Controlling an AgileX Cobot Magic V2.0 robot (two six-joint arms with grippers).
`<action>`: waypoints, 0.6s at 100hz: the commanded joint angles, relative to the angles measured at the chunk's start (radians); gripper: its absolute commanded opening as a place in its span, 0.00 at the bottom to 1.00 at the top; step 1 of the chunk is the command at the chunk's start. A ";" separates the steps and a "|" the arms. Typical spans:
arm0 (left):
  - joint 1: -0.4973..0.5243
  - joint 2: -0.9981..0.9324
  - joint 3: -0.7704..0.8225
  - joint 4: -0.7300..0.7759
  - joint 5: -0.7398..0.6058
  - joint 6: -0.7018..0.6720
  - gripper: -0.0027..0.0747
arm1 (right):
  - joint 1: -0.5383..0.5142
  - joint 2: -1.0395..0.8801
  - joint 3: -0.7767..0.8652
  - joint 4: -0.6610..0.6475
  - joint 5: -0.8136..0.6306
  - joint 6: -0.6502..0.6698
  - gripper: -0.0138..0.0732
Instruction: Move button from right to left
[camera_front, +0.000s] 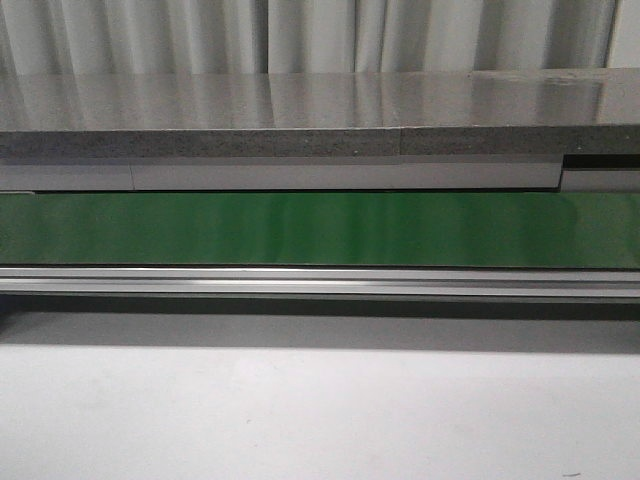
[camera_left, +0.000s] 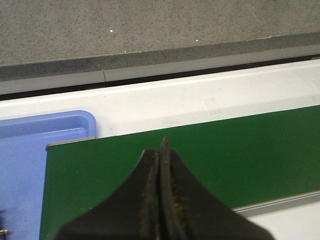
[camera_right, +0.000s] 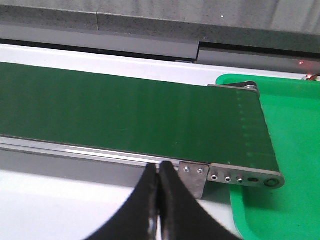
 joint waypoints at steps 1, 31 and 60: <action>-0.025 -0.064 0.015 -0.019 -0.094 0.001 0.01 | 0.000 0.006 -0.026 -0.005 -0.075 -0.002 0.09; -0.033 -0.247 0.207 -0.013 -0.170 0.024 0.01 | 0.000 0.006 -0.026 -0.005 -0.075 -0.002 0.09; -0.033 -0.384 0.393 -0.010 -0.239 0.025 0.01 | 0.000 0.006 -0.026 -0.005 -0.075 -0.002 0.09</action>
